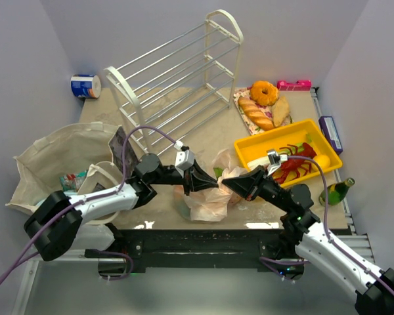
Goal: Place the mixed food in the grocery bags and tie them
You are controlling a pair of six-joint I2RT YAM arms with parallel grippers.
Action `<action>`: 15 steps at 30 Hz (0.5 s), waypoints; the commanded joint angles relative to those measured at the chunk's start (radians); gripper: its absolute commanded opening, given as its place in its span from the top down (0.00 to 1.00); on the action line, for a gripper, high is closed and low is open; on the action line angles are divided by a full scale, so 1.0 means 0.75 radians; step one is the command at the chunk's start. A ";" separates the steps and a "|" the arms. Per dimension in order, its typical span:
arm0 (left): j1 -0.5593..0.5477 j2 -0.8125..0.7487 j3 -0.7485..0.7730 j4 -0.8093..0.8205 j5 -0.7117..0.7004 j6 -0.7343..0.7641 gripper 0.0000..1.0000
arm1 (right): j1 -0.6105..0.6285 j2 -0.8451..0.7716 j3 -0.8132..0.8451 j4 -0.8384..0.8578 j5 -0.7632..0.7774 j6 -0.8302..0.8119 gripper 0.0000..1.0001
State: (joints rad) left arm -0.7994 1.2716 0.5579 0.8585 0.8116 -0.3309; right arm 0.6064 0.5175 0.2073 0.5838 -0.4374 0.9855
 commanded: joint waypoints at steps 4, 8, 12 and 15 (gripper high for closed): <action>-0.010 -0.076 -0.016 0.076 -0.039 -0.027 1.00 | -0.005 0.001 0.022 -0.030 0.025 -0.054 1.00; -0.008 -0.119 -0.022 -0.003 -0.143 -0.005 1.00 | -0.003 -0.003 0.065 -0.107 0.033 -0.103 1.00; -0.004 -0.153 -0.008 -0.120 -0.290 0.014 1.00 | -0.003 -0.025 0.141 -0.322 0.051 -0.197 0.98; -0.002 -0.145 0.023 -0.183 -0.323 0.018 1.00 | -0.003 -0.056 0.200 -0.447 0.057 -0.267 0.84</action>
State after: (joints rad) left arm -0.8055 1.1862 0.5407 0.7589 0.6678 -0.3367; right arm 0.6067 0.5068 0.2768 0.4133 -0.4118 0.8883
